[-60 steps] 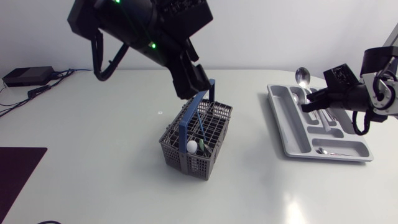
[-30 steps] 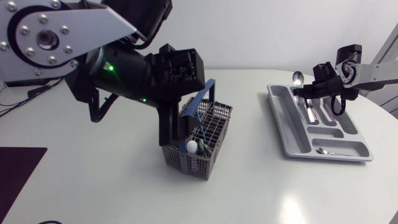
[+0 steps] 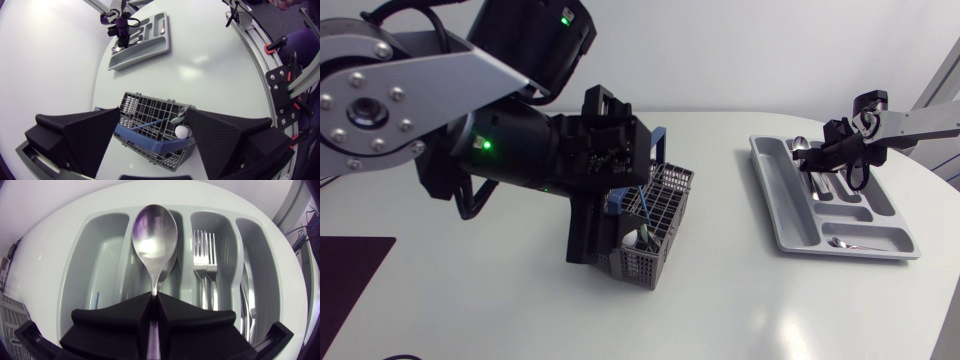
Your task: Unload the cutlery basket into the drawer organizer.
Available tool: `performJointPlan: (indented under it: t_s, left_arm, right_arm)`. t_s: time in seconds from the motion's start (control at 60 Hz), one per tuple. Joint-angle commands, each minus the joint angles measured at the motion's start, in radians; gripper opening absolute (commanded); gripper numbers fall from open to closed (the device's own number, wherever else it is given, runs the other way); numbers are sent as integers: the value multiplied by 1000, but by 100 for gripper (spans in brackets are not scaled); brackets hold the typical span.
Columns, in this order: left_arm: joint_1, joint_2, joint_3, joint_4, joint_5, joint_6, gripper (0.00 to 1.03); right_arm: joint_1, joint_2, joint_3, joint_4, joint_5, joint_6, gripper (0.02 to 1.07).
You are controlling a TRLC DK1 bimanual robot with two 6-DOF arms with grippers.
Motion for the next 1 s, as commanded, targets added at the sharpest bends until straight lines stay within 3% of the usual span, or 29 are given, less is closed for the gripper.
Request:
performJointPlan:
  t_s: [0.0,0.033,0.117,0.2,0.417,0.633,0.767,0.983]
  left_arm:
    - [-18,-18,-24,-7,1,56,99]
    - [-26,-18,-23,-13,1,67,99]
    - [-31,-15,-23,-25,1,98,98]
    - [-44,-13,-16,-39,0,118,98]
    - [-78,13,-27,-41,-54,191,98]
    - [-130,50,-67,-19,-131,256,96]
    - [-166,65,-134,70,-185,294,94]
    - [-169,117,-164,150,-247,359,90]
  right_arm:
    - [2,18,16,-14,-6,33,26]
    - [0,10,5,-11,-6,38,47]
    - [-1,-24,-28,3,-6,36,88]
    - [-1,-99,-93,37,-7,33,100]
    - [-6,-341,-286,80,-38,1,101]
    - [7,-565,-541,110,-144,-73,101]
    - [16,-668,-659,110,-194,-110,101]
    - [65,-845,-825,110,-199,-149,101]
